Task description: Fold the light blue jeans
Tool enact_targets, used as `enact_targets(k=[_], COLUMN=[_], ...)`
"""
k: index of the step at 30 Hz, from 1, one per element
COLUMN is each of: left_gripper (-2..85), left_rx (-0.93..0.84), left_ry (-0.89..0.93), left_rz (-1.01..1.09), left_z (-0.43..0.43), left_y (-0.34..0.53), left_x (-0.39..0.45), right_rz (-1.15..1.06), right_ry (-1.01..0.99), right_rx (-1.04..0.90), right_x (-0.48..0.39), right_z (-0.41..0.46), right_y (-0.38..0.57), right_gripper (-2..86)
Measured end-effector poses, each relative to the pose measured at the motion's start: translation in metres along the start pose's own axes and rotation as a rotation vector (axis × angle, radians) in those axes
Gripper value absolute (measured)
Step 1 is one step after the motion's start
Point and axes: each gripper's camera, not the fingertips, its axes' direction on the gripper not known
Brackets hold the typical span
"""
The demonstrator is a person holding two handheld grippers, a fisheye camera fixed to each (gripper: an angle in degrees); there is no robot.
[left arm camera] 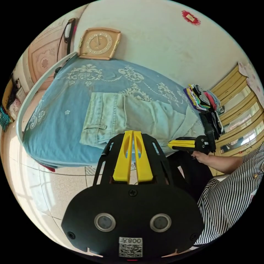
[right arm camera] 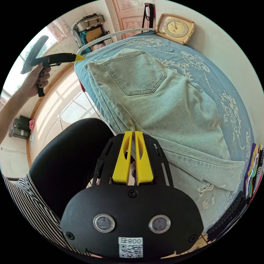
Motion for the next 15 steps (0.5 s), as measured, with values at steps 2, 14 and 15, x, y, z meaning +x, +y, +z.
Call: enact_targets(k=[2, 14, 15], left_gripper=[1.0, 5.4, 5.7], left_rx=[-0.093, -0.265, -0.269], left_ry=[0.003, 0.058, 0.064], left_rz=[0.102, 0.278, 0.305], left_z=[0.033, 0.076, 0.078], left_y=[-0.018, -0.049, -0.052], left_x=[0.027, 0.069, 0.075], right_rz=[0.002, 0.045, 0.012], right_ry=[-0.002, -0.189, -0.166], right_rx=[0.002, 0.123, 0.096], right_x=[0.002, 0.086, 0.097], right_z=[-0.002, -0.075, -0.078], right_y=[-0.001, -0.003, -0.006], right_gripper=[1.8, 2.8, 3.8])
